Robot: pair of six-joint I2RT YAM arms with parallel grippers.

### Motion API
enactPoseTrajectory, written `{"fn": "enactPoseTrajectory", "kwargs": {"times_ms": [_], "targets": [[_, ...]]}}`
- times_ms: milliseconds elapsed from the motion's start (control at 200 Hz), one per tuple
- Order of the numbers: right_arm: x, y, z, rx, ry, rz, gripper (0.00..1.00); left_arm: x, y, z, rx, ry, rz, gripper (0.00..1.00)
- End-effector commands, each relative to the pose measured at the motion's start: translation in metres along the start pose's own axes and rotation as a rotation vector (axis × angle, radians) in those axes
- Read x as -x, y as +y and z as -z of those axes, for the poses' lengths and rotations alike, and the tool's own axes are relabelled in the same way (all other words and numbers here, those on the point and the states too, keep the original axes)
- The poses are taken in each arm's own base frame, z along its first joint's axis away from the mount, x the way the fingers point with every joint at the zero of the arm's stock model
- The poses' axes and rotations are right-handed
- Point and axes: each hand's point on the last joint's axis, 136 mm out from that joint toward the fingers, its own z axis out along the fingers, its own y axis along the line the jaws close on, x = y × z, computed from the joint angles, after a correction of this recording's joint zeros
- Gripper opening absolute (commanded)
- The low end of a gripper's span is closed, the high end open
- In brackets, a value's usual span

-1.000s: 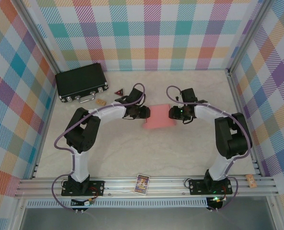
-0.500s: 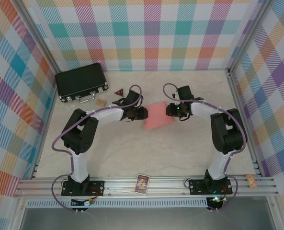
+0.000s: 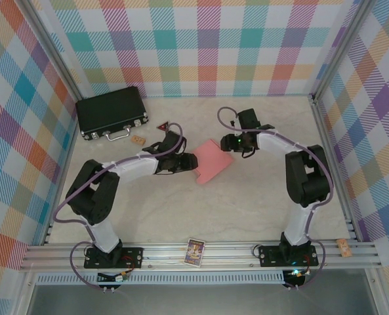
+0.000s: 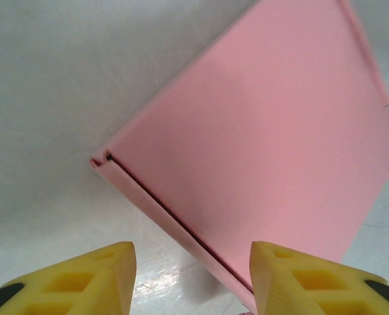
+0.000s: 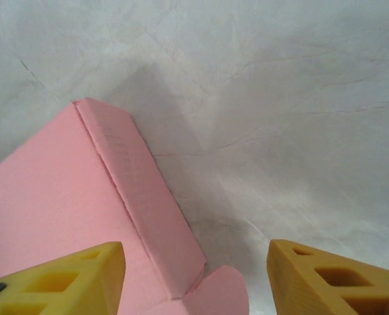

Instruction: Fold the paper box

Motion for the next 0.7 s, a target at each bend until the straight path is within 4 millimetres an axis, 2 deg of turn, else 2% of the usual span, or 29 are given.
{"fn": "enactPoseTrajectory", "kwargs": {"times_ms": [0,70,155,275,365,505,695], "targets": [[0.011,0.006,0.044,0.047,-0.089,-0.062,0.62,0.033,0.009,0.031,0.054,-0.098,-0.045,0.53],[-0.002,0.012,0.055,0.105,-0.091,-0.107,0.62,0.046,0.01,0.034,0.058,-0.123,-0.098,0.56],[-0.022,0.023,0.059,0.203,-0.096,-0.181,0.63,0.061,0.008,0.028,0.042,-0.145,-0.181,0.58],[-0.051,0.024,0.057,0.273,-0.112,-0.337,0.64,0.073,-0.003,0.012,-0.017,-0.14,-0.297,0.59],[-0.069,0.025,0.052,0.301,-0.12,-0.39,0.66,0.076,-0.011,-0.001,-0.087,-0.138,-0.352,0.64],[-0.082,0.04,0.04,0.363,-0.107,-0.399,0.67,0.072,-0.019,-0.021,-0.192,-0.097,-0.369,0.64],[-0.081,0.049,0.019,0.419,-0.108,-0.423,0.67,0.061,-0.017,-0.035,-0.225,-0.037,-0.332,0.62]]}}
